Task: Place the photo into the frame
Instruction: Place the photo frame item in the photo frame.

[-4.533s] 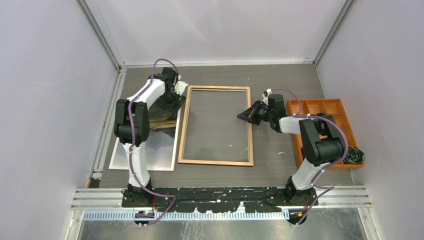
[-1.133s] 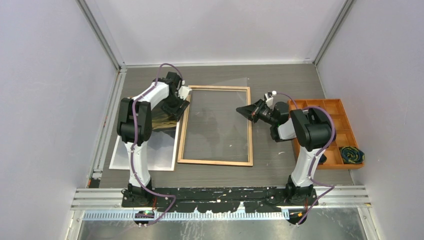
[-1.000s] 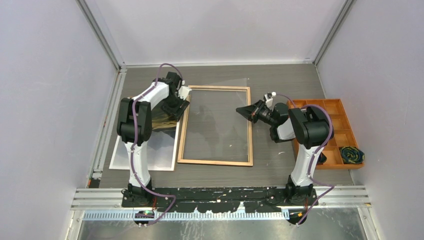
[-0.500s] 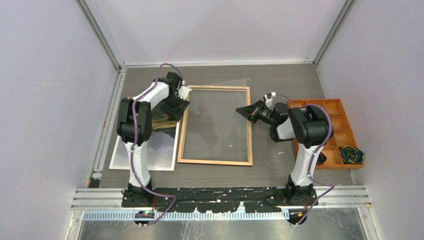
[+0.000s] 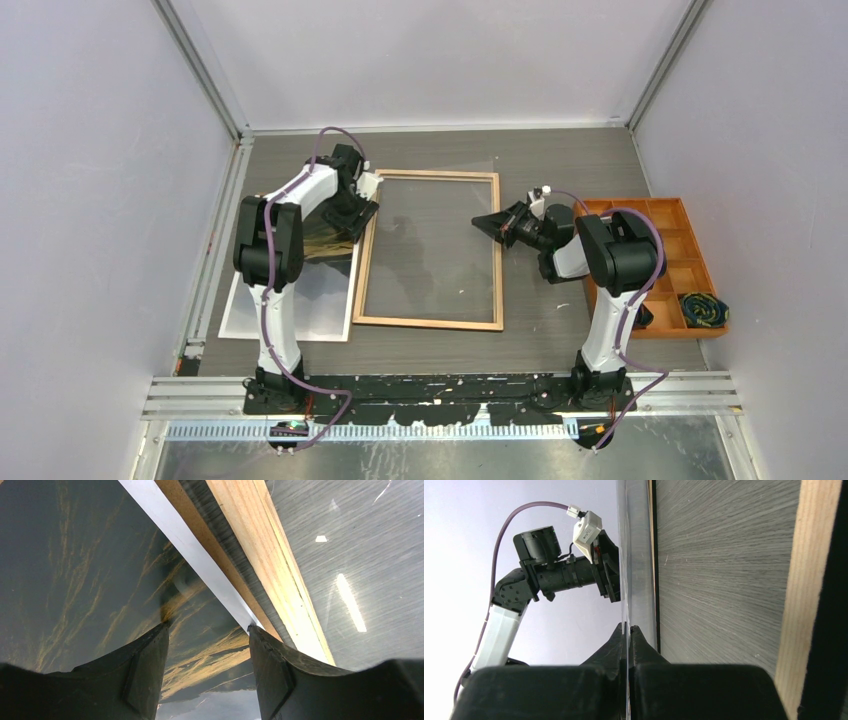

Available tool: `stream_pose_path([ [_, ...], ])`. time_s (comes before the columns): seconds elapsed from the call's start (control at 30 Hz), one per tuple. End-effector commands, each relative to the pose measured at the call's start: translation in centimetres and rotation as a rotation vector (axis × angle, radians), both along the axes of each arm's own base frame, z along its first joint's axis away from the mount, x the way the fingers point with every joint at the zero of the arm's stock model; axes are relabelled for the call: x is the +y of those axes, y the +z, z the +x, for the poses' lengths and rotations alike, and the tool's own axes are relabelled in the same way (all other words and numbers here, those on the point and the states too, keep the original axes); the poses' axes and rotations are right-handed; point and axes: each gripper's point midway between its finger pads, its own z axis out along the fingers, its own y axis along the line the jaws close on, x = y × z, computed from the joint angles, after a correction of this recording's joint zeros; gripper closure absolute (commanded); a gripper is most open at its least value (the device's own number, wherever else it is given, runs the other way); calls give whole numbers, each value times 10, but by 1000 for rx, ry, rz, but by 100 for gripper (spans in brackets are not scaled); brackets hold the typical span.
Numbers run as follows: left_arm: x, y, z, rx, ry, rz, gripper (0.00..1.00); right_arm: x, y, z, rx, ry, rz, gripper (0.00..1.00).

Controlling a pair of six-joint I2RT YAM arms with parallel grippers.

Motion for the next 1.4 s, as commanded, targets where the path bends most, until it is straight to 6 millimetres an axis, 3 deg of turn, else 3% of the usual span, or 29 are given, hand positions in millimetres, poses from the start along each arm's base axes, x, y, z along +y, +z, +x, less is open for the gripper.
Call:
stream_pose_path([
  [0.0, -5, -3, -4, 9, -5, -26, 39, -1, 21, 14, -100, -36, -11, 99],
  [0.27, -9, -4, -8, 18, -16, -43, 39, -1, 12, 10, -74, -44, -41, 99],
  [0.93, -32, -9, -27, 56, -91, -62, 41, 4, 11, 7, -63, -50, -14, 99],
  [1.37, -39, -2, -30, 54, -112, -85, 41, 5, 4, 0, -53, -48, -68, 97],
])
